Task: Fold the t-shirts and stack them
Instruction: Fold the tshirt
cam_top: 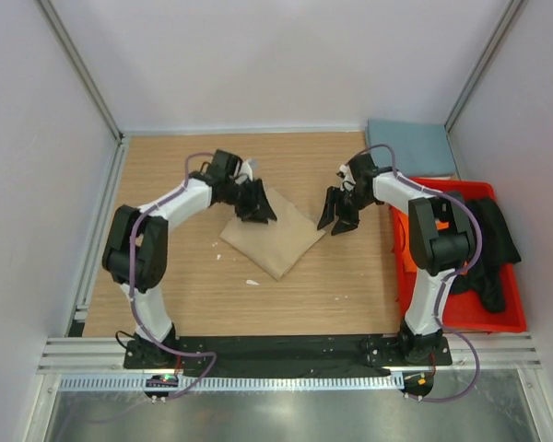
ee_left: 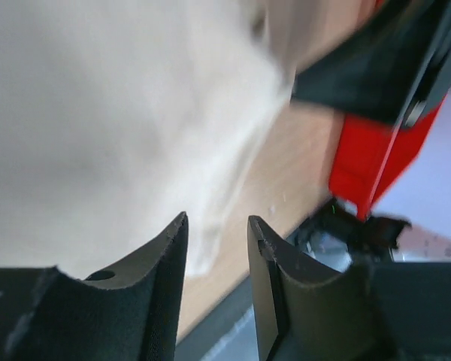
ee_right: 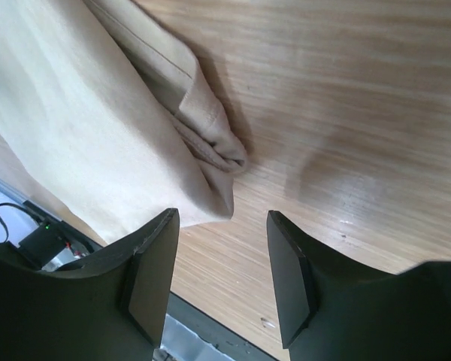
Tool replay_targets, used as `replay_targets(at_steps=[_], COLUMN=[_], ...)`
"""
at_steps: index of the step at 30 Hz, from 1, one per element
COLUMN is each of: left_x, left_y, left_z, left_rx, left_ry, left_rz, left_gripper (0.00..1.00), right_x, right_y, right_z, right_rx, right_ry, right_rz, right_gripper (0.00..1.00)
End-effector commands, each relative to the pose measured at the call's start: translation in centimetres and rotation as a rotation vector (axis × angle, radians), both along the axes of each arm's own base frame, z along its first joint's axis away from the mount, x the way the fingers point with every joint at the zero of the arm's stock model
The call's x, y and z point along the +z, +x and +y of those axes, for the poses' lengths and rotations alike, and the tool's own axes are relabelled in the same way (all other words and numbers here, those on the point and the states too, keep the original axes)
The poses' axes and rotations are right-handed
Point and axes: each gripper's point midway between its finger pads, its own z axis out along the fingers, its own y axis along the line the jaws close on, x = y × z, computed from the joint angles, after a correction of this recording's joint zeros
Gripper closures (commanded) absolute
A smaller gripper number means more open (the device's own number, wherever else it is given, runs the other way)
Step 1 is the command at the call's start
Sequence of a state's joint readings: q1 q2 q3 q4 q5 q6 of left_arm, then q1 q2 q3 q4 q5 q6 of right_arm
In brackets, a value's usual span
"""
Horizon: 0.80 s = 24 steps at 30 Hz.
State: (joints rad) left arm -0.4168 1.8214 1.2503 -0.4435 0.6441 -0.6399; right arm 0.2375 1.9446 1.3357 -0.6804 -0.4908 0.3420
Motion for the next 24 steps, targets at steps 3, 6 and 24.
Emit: replay_targets(at_steps=[3, 6, 24], left_x=[0.4, -1.5, -4.8], left_y=[9.8, 11.7, -5.0], left_z=[5.9, 9.9, 8.6], left_rx=[0.125, 0.245, 0.261], left_ry=[0.168, 0.244, 0.058], left_rz=[-0.178, -0.134, 0.111], left_gripper=[0.61, 0.63, 0.61], right_x=[2.5, 3.1, 1.1], right_y=[0.2, -0.3, -1.4], right_z=[1.7, 1.8, 1.0], right_rx=[-0.072, -0.125, -0.190], right_ry=[0.139, 0.169, 0.228], right_rz=[-0.077, -0.087, -0.059], right_gripper=[0.44, 0.44, 0.36])
